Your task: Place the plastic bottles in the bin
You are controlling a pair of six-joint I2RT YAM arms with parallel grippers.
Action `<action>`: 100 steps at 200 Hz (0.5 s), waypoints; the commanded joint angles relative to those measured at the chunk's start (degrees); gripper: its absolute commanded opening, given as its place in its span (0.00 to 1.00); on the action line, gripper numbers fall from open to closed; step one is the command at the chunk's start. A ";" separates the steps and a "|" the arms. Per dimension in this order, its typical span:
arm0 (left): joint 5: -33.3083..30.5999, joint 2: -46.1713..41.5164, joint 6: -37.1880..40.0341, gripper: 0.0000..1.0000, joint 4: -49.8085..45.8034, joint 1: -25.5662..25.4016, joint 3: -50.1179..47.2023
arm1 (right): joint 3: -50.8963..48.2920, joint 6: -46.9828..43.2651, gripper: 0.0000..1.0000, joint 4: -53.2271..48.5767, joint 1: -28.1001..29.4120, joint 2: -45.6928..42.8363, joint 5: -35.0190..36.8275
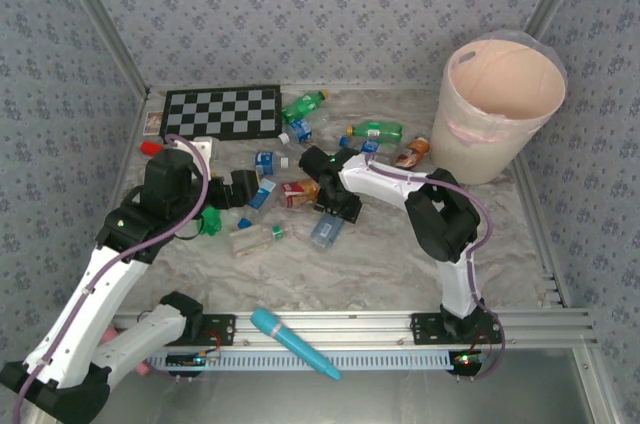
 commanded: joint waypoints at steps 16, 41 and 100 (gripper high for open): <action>0.59 0.28 0.67 1.00 0.62 -0.29 0.49 | 1.12 -0.68 0.54 -3.14 0.45 -3.15 2.79; 1.05 1.26 0.56 1.00 1.32 -0.28 0.78 | 2.19 -1.30 0.54 -4.04 0.29 -5.32 4.17; 4.31 5.03 -0.49 1.00 5.20 -0.29 3.10 | 6.86 -5.47 0.54 -6.52 -2.43 -14.12 10.58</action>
